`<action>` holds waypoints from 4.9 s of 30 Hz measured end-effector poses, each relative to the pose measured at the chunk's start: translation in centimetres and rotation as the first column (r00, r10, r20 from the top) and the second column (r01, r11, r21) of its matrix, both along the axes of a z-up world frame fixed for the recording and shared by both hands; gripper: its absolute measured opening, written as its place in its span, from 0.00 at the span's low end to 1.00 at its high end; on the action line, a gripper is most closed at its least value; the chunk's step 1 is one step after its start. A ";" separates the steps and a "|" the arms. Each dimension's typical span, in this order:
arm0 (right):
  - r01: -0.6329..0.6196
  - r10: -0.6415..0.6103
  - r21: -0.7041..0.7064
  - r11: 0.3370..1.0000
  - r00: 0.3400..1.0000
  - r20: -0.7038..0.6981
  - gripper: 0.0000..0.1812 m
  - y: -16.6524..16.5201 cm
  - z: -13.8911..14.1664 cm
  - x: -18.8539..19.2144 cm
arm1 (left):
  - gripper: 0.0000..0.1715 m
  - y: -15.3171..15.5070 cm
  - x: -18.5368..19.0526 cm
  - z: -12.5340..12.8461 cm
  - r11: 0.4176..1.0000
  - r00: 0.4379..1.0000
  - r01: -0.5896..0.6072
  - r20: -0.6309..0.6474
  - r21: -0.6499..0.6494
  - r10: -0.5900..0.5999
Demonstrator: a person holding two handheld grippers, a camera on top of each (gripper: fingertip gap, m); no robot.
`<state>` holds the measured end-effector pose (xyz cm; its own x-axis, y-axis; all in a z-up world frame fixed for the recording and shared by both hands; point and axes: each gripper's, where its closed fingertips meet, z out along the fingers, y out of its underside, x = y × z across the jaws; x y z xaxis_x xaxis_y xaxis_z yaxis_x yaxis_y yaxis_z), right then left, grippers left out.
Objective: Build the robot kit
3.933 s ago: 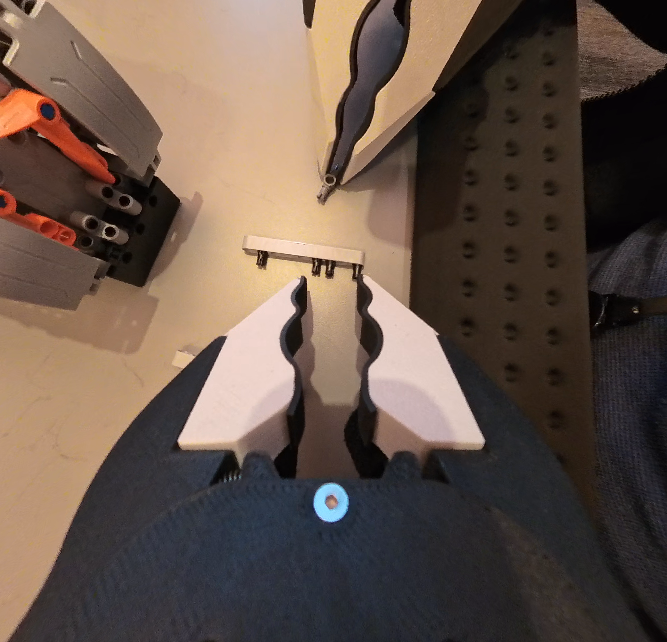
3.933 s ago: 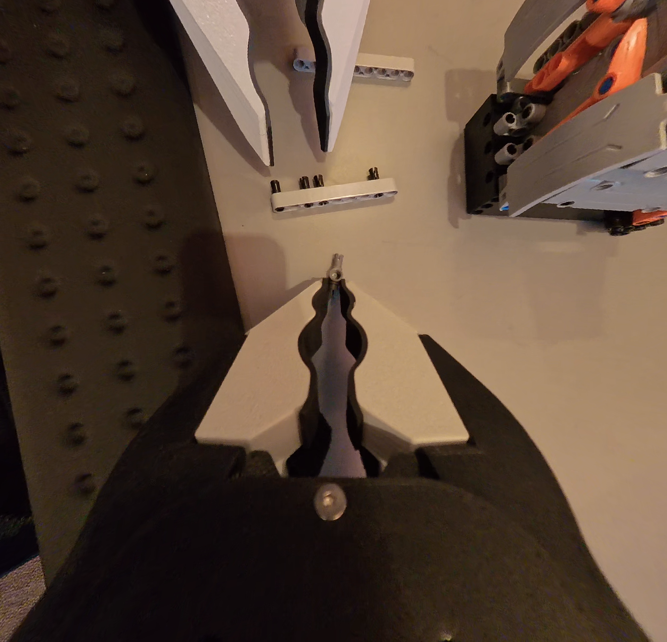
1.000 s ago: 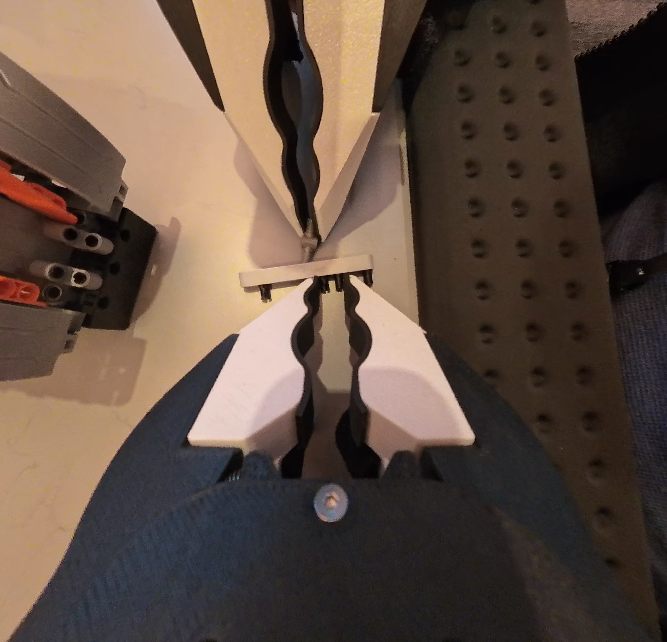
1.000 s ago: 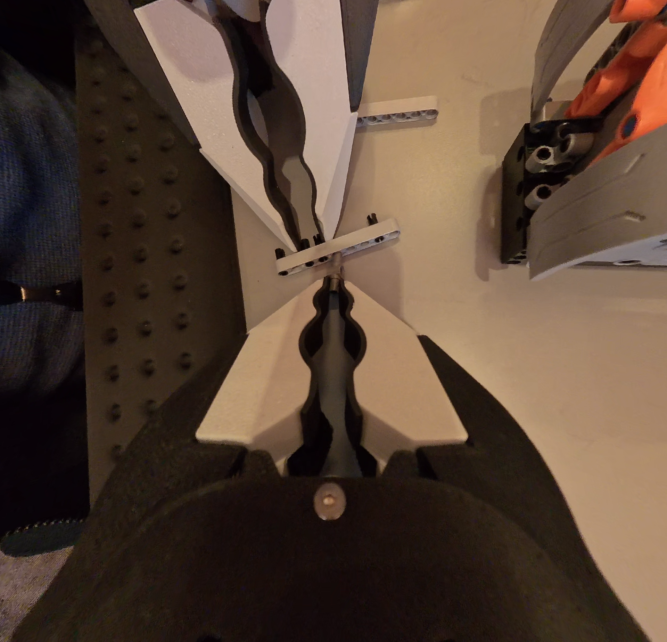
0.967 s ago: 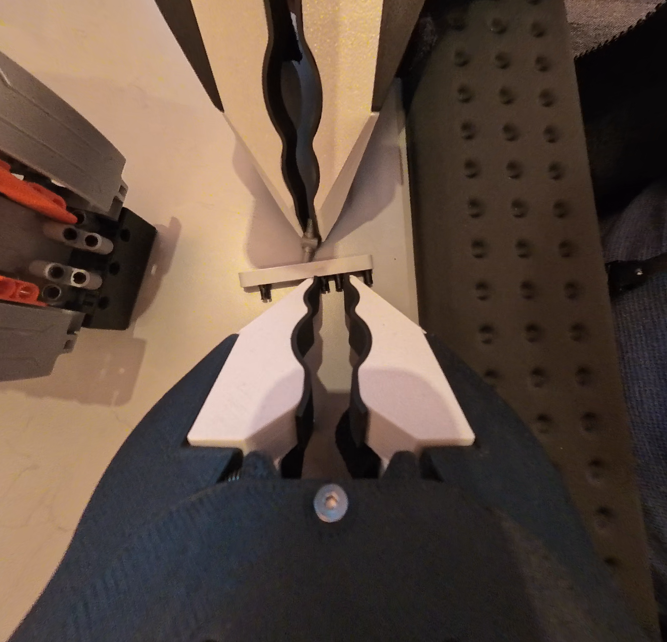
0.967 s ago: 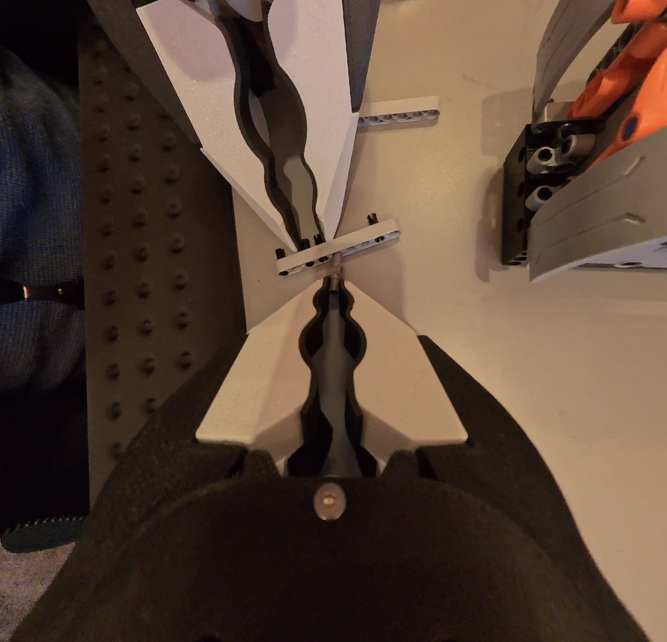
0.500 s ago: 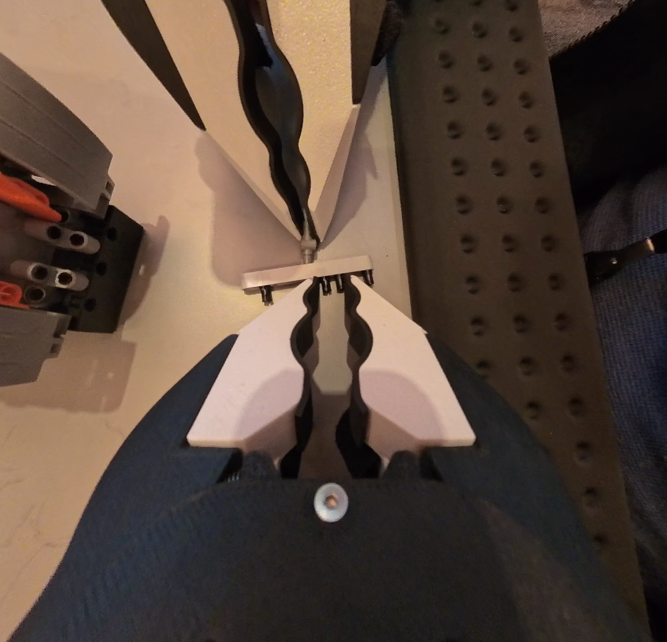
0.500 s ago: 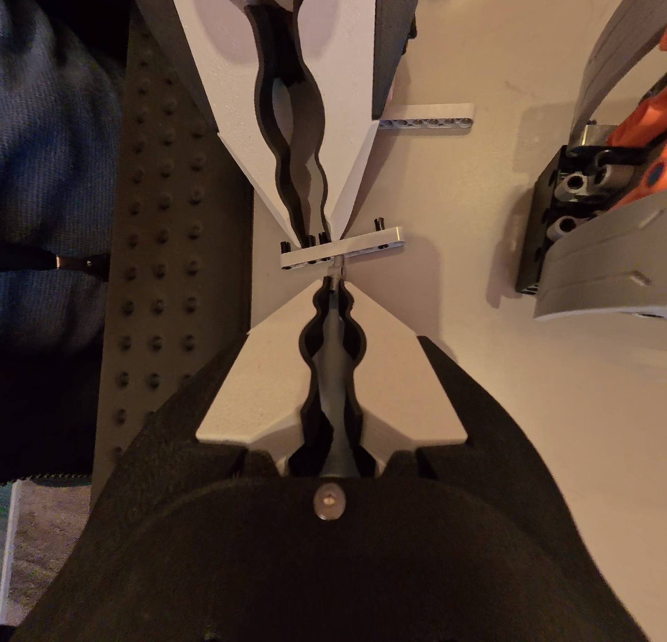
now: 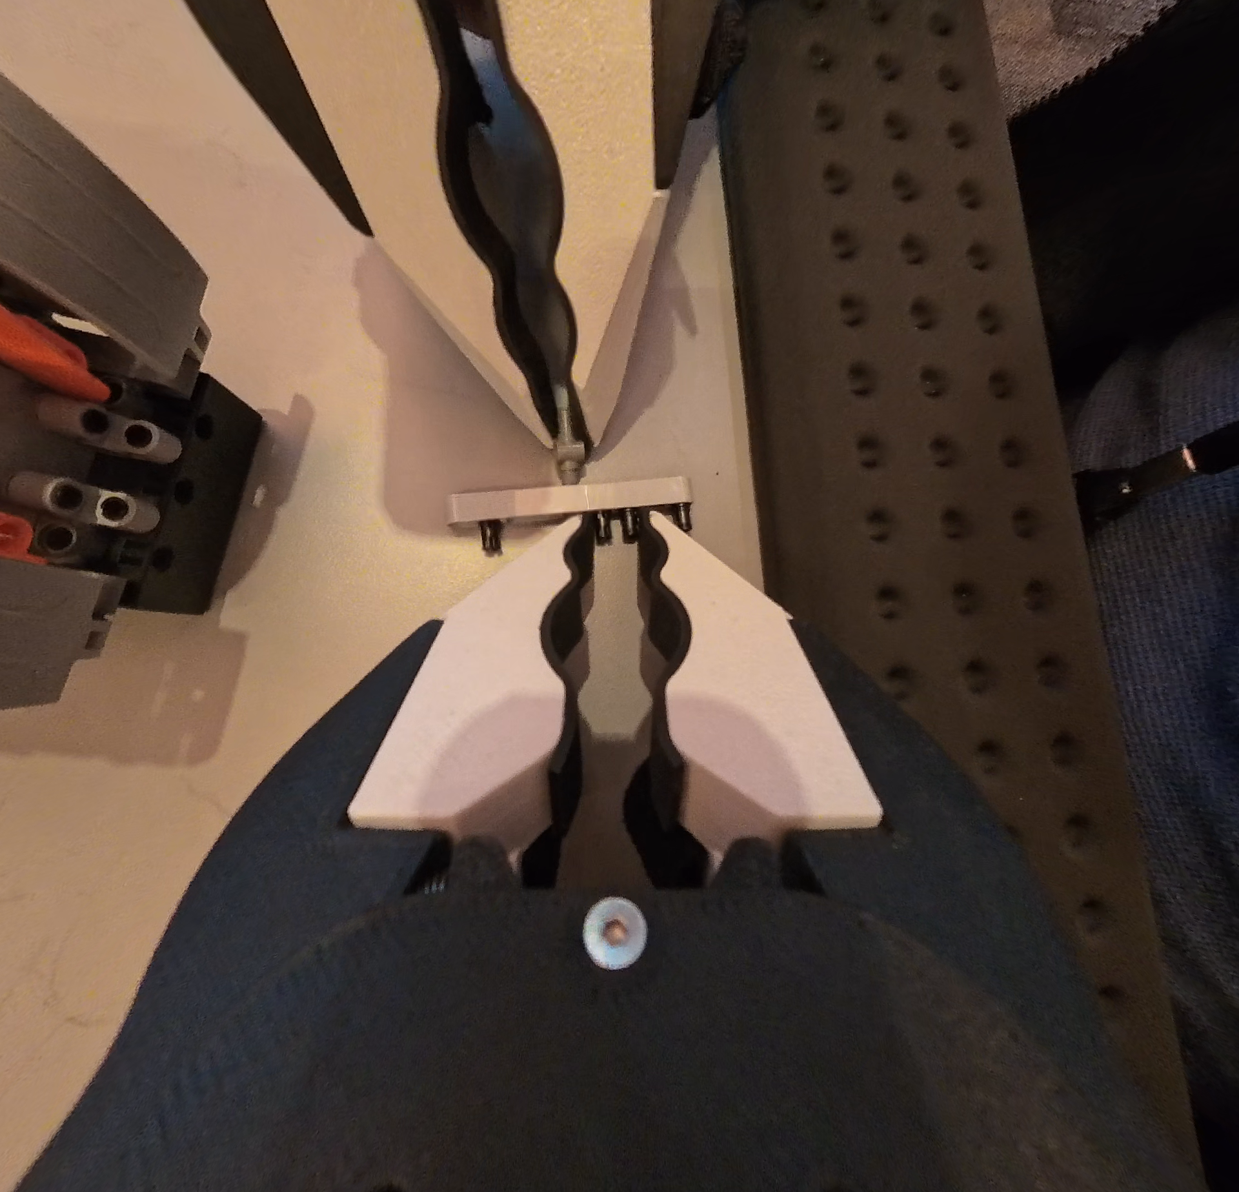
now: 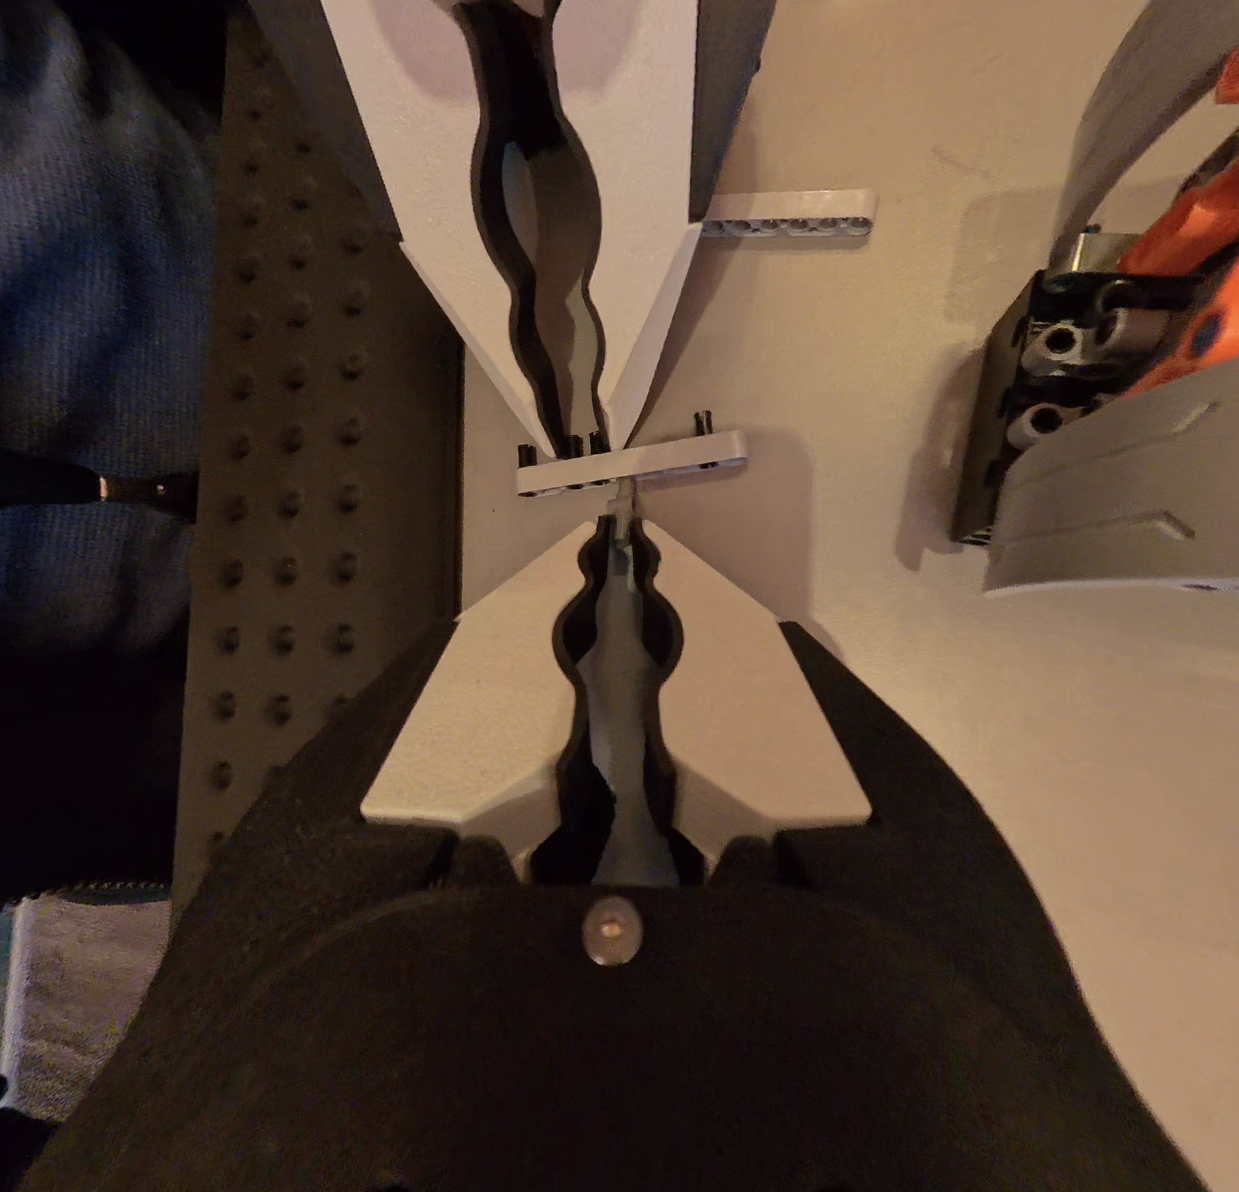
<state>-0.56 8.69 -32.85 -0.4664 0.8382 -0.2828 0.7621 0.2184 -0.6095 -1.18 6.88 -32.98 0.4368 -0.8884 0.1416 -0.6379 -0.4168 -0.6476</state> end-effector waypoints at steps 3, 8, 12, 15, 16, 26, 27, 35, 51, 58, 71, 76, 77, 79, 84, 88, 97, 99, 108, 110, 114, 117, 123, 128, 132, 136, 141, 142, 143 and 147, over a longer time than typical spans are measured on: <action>0.005 -0.004 0.035 0.999 1.000 -0.014 0.02 0.2 0.0 0.1 | 0.07 -0.1 0.0 0.0 1.000 1.000 0.000 0.001 -0.003 0.000; 0.009 -0.006 0.087 0.996 0.999 -0.032 0.03 0.2 -0.1 0.1 | 0.07 -0.1 -0.1 0.0 1.000 1.000 0.000 -0.004 0.001 0.000; 0.010 -0.006 0.112 0.994 0.999 -0.040 0.03 0.4 -0.1 0.2 | 0.07 -0.1 -0.1 0.0 1.000 1.000 0.000 -0.011 0.003 0.000; 0.007 -0.001 0.124 0.992 0.999 -0.048 0.03 0.4 -0.1 0.3 | 0.07 -0.1 -0.2 0.0 1.000 1.000 -0.002 -0.015 0.005 0.002; 0.007 -0.001 0.120 0.993 0.999 -0.049 0.03 0.3 -0.1 0.3 | 0.07 0.0 -0.2 0.0 1.000 1.000 -0.003 -0.013 0.003 0.003; 0.024 -0.015 0.139 0.990 0.998 -0.068 0.04 0.8 -0.1 0.7 | 0.08 0.0 -0.2 0.0 1.000 1.000 -0.003 -0.015 0.007 0.003; 0.018 -0.008 0.144 0.989 0.997 -0.071 0.01 0.7 -0.1 0.7 | 0.08 0.0 -0.2 0.0 1.000 1.000 0.000 -0.015 0.008 0.001; 0.019 -0.011 0.099 0.995 0.997 -0.079 0.01 0.4 0.3 0.7 | 0.08 0.3 -0.2 0.8 0.999 1.000 -0.014 0.003 0.049 0.014; 0.030 -0.070 -0.207 0.978 0.979 -0.190 0.01 -0.6 4.8 -0.1 | 0.06 1.9 0.9 4.1 0.909 0.997 0.016 -0.077 0.416 0.017; 0.041 -0.092 -0.237 0.971 0.974 -0.208 0.01 -0.3 5.3 -0.2 | 0.04 2.3 0.9 4.6 0.895 0.997 -0.005 -0.062 0.446 0.036; 0.105 -0.011 0.204 0.973 0.910 -0.414 0.03 1.3 6.0 -0.9 | 0.04 3.2 0.1 6.1 0.953 0.970 -0.178 0.205 0.246 0.129; 0.127 0.040 0.325 0.937 0.887 -0.460 0.03 1.4 6.5 -1.2 | 0.04 3.3 0.2 6.3 0.965 0.951 -0.204 0.266 0.166 0.155; 0.132 0.059 0.367 0.921 0.883 -0.466 0.03 1.4 6.5 -1.2 | 0.04 3.3 0.2 6.3 0.967 0.945 -0.212 0.281 0.143 0.165; 0.137 0.098 0.439 0.888 0.876 -0.472 0.02 1.4 6.5 -1.3 | 0.04 3.3 0.1 6.2 0.972 0.936 -0.213 0.305 0.098 0.175; 0.127 0.164 0.537 0.834 0.872 -0.461 0.01 1.2 6.2 -1.4 | 0.04 3.0 0.1 6.0 0.979 0.924 -0.204 0.336 0.026 0.184; 0.125 0.131 0.475 0.871 0.873 -0.469 0.01 1.3 6.4 -1.1 | 0.06 2.9 0.1 6.2 0.981 0.925 -0.192 0.339 0.033 0.169; 0.123 0.090 0.404 0.907 0.878 -0.470 0.02 1.4 6.5 -1.0 | 0.01 2.7 0.1 6.1 0.983 0.928 -0.178 0.338 0.035 0.156; 0.119 0.102 0.430 0.895 0.884 -0.457 0.01 1.4 6.1 -1.0 | 0.01 2.7 0.1 5.9 0.983 0.926 -0.180 0.340 0.013 0.165; 0.069 -0.002 0.275 0.959 0.971 -0.238 0.01 1.6 2.3 0.6 | 0.09 1.4 -1.0 3.2 0.990 0.977 -0.138 0.163 -0.003 0.136; 0.050 -0.008 0.227 0.973 0.983 -0.182 0.01 1.1 1.5 0.7 | 0.10 0.9 -1.1 1.9 0.993 0.990 -0.118 0.083 0.009 0.117; 0.032 -0.007 0.236 0.971 0.995 -0.103 0.01 0.8 0.1 0.8 | 0.10 0.5 -0.9 0.4 0.996 0.997 -0.083 -0.001 0.023 0.083; 0.028 -0.010 0.216 0.976 0.997 -0.082 0.01 0.5 -0.2 0.7 | 0.08 0.4 -0.5 0.1 0.998 0.998 -0.067 -0.007 0.014 0.067; 0.014 0.001 0.206 0.978 0.997 -0.073 0.01 0.2 -0.2 0.4 | 0.03 0.3 -0.2 0.0 0.998 0.999 -0.054 -0.006 0.015 0.054; -0.007 0.022 0.215 0.977 0.997 -0.069 0.01 0.1 -0.2 0.5 | 0.05 0.2 -0.1 0.0 0.999 0.999 -0.050 0.008 -0.004 0.050; -0.022 0.036 0.208 0.978 0.997 -0.064 0.01 -0.1 -0.2 0.7 | 0.06 -0.1 -0.1 0.0 1.000 1.000 -0.020 -0.012 0.013 0.020; -0.027 0.041 0.202 0.979 0.997 -0.063 0.01 -0.3 -0.2 0.8 | 0.15 -0.2 -0.1 0.2 1.000 1.000 -0.003 -0.013 0.019 0.003; -0.014 0.028 0.200 0.980 0.997 -0.067 0.01 -0.1 0.0 0.8 | 0.14 -0.4 0.2 0.2 1.000 1.000 0.006 -0.002 0.009 -0.006; -0.008 0.022 0.193 0.981 0.997 -0.070 0.01 -0.1 0.1 0.7 | 0.14 -0.3 0.1 0.2 1.000 1.000 0.005 0.000 0.008 -0.005; -0.003 0.017 0.187 0.982 0.997 -0.071 0.01 -0.1 0.1 0.7 | 0.12 -0.3 0.2 0.2 1.000 1.000 0.006 0.005 0.006 -0.006; 0.003 0.010 0.196 0.981 0.998 -0.063 0.01 -0.1 -0.2 0.6 | 0.06 -0.2 0.0 0.0 1.000 1.000 0.003 0.005 -0.002 -0.003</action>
<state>0.02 8.60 -33.02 -0.4812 0.8727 -0.0832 0.7226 0.3411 -0.6013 -1.17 6.71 -33.00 0.4330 -0.8896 0.1451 -0.6363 -0.4157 -0.6498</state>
